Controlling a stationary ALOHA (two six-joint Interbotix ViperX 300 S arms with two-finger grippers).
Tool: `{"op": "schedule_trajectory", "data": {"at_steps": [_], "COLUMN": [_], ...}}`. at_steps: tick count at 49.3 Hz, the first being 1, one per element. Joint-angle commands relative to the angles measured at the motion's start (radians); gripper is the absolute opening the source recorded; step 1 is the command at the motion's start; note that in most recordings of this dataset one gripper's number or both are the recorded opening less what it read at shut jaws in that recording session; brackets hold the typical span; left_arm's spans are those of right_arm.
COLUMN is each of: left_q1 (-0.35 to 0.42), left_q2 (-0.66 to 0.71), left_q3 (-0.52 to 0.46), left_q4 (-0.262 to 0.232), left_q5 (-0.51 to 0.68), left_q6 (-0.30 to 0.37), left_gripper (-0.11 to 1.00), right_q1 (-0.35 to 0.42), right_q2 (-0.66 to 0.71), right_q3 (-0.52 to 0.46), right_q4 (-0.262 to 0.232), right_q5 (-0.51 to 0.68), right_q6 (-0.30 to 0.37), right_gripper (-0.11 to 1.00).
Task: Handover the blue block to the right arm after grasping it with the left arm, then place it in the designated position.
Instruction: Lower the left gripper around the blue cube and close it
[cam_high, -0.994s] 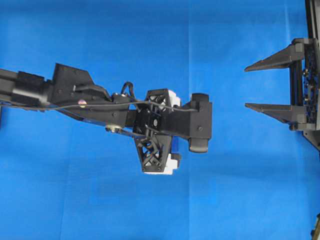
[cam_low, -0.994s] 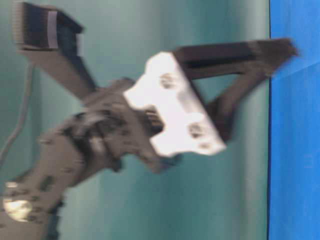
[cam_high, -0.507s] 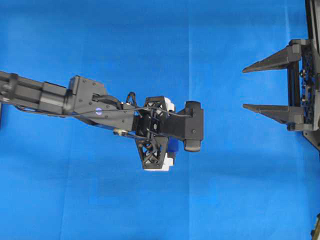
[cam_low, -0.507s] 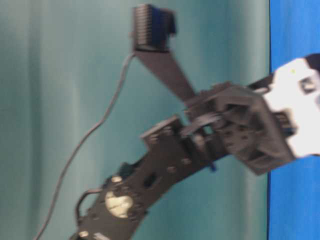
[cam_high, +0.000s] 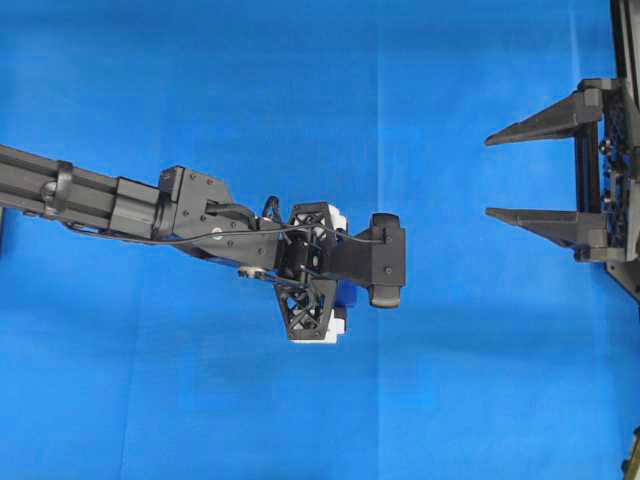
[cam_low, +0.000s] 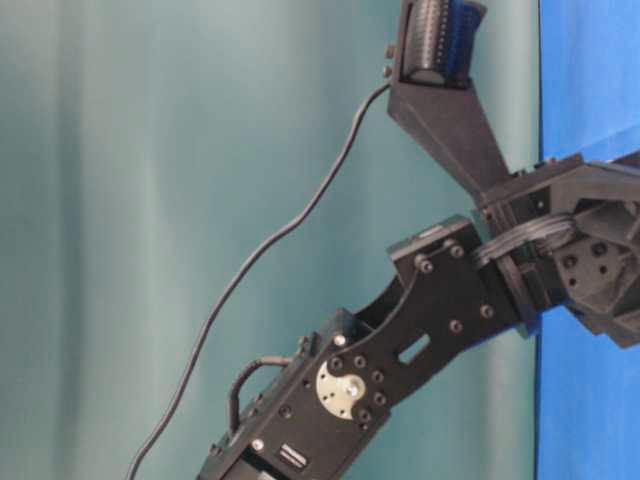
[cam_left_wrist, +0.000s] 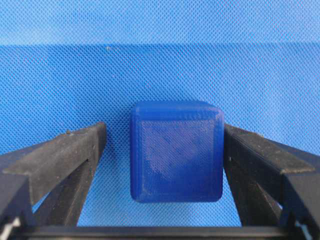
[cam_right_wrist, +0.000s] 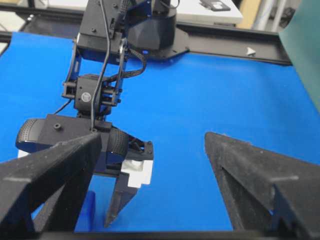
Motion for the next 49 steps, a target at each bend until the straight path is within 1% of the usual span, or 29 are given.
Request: {"op": "schedule_trajectory", "data": {"at_steps": [1,6,9,12,17,18,38,49], "left_q1": [0.0,0.0,-0.002,-0.002,0.0,0.0,0.0,0.0], "left_q2": [-0.018,-0.018,-0.017,-0.017,-0.017,-0.017,-0.02,-0.06], "left_q3": [-0.012,-0.02,-0.021,-0.023,-0.025,-0.025,-0.031,-0.038], "left_q4": [0.003,0.003,0.003,0.006,0.006,0.006,0.006,0.006], "left_q5": [-0.006,0.002,0.011,0.025,0.043,0.044,0.049,0.067], "left_q6": [0.0,0.0,0.002,0.003,0.005,0.006,0.002,0.002], "left_gripper": [0.92,0.91,0.86,0.74,0.46,0.45,0.46,0.46], "right_q1": [-0.003,-0.002,-0.003,-0.002,-0.002,-0.002,-0.003,-0.002], "right_q2": [0.005,0.006,0.008,0.011,0.011,0.011,0.012,0.012], "right_q3": [-0.023,-0.023,-0.023,-0.023,-0.023,-0.023,-0.023,-0.023], "right_q4": [-0.002,-0.002,-0.002,-0.002,-0.002,-0.002,-0.002,-0.002], "right_q5": [-0.006,-0.006,-0.006,-0.006,-0.008,-0.008,-0.009,-0.009], "right_q6": [-0.002,-0.002,-0.002,-0.002,-0.002,-0.002,-0.002,-0.002], "right_gripper": [0.98,0.98,0.98,0.98,0.98,0.98,0.98,0.98]}}
